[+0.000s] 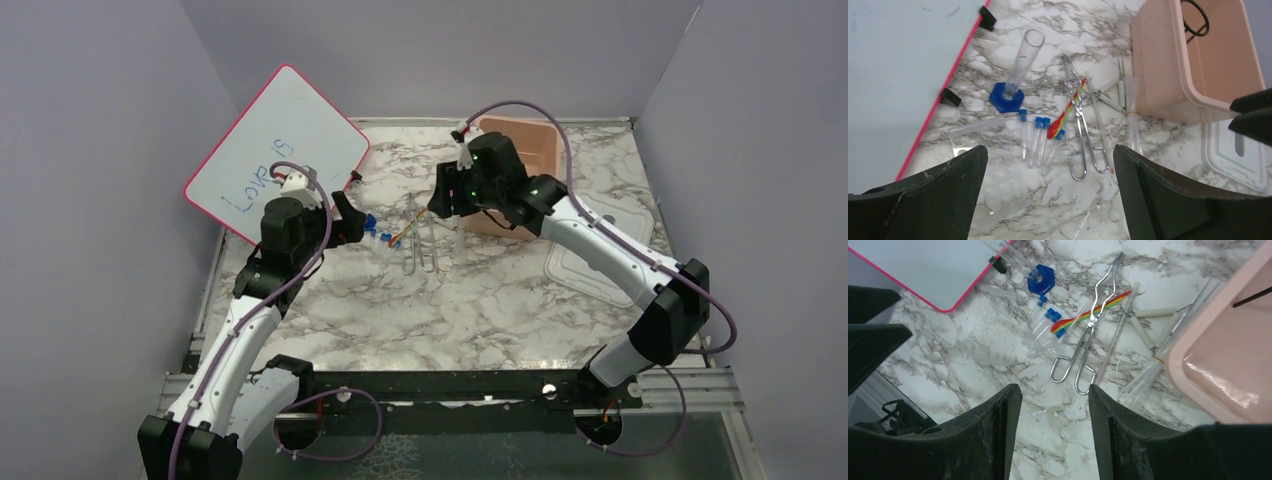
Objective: Organize the chemistry lab equipment
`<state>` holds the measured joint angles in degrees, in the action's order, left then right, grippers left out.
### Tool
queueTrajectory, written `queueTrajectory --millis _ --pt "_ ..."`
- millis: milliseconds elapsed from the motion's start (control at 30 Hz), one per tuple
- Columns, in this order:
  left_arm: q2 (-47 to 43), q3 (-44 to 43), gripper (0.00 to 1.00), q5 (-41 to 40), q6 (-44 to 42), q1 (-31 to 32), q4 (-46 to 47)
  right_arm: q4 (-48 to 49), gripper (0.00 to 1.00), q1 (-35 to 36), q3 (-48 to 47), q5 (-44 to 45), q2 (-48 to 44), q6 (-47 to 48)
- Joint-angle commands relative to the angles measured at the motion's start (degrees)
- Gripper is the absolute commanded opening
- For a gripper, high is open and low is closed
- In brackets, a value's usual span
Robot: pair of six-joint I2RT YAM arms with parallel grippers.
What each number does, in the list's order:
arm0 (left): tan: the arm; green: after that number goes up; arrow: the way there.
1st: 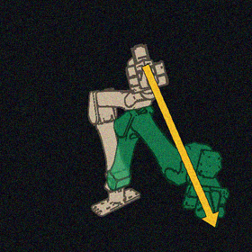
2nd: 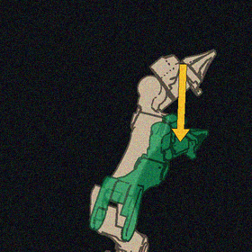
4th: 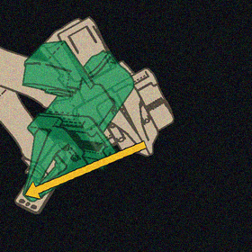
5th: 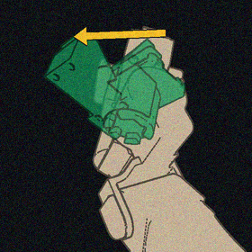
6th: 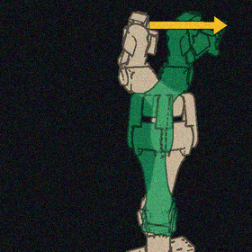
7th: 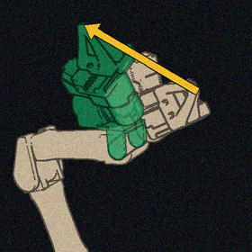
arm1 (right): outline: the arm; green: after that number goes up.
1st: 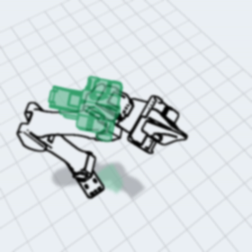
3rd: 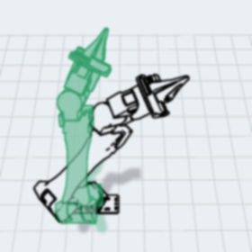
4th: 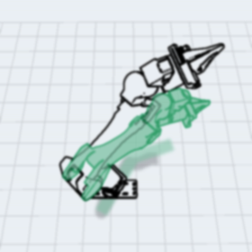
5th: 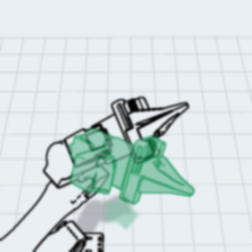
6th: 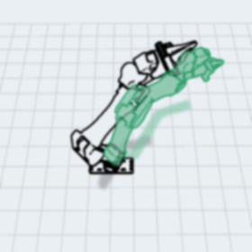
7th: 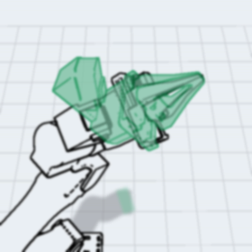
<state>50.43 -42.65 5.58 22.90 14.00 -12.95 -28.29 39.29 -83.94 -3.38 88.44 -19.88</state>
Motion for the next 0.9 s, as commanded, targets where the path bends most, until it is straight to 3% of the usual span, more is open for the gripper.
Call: queueTrajectory --millis 0,133,300,633,867 --pt "-3.73 -1.81 0.99 -12.46 1.69 0.07 -2.9 5.32 0.57 4.08 0.88 5.57 5.46 -5.6" --pt "-5.75 -1.42 0.99 -15.47 2.73 0.06 -2.89 10.6 0.57 8.11 -0.5 7.22 13.5 -7.3" --pt "-6.81 -1.99 0.97 -18.76 3.05 0.06 -3.93 20.83 0.57 9.0 -5.96 -2.46 23.47 -1.47" --pt "-9.17 -1.36 0.99 -22.72 4.43 0.07 -4.01 46.99 0.6 10.45 -7.93 -0.37 35.25 9.39" --pt "-8.89 -1.3 0.99 -22.51 4.88 0.24 -4.1 58.44 0.58 10.98 -10.7 1.07 41.34 12.5"
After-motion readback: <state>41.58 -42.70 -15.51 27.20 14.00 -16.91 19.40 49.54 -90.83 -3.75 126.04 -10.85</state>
